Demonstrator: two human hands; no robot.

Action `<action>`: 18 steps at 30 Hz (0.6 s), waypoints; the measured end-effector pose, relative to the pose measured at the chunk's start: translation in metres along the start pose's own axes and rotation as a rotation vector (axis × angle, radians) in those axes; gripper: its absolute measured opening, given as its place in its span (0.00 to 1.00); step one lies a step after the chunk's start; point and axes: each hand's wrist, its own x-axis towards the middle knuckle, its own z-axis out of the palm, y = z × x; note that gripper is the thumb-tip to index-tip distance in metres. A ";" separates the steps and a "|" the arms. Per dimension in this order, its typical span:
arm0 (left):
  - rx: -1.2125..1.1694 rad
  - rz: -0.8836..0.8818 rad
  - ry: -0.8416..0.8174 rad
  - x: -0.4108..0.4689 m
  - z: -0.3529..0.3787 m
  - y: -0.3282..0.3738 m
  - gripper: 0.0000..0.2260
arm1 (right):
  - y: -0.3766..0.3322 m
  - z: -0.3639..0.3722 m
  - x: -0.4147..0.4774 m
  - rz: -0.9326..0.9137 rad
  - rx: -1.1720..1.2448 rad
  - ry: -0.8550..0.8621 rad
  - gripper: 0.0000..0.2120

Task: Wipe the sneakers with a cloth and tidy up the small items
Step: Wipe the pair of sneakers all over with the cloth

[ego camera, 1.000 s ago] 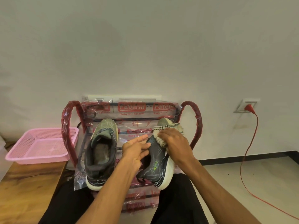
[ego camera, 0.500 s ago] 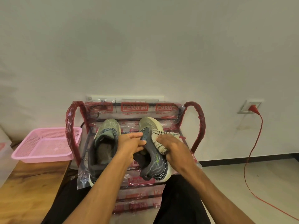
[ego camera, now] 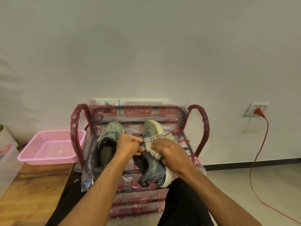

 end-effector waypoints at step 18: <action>-0.006 0.055 0.117 0.001 0.014 -0.010 0.15 | 0.013 -0.002 -0.008 -0.042 0.052 -0.055 0.22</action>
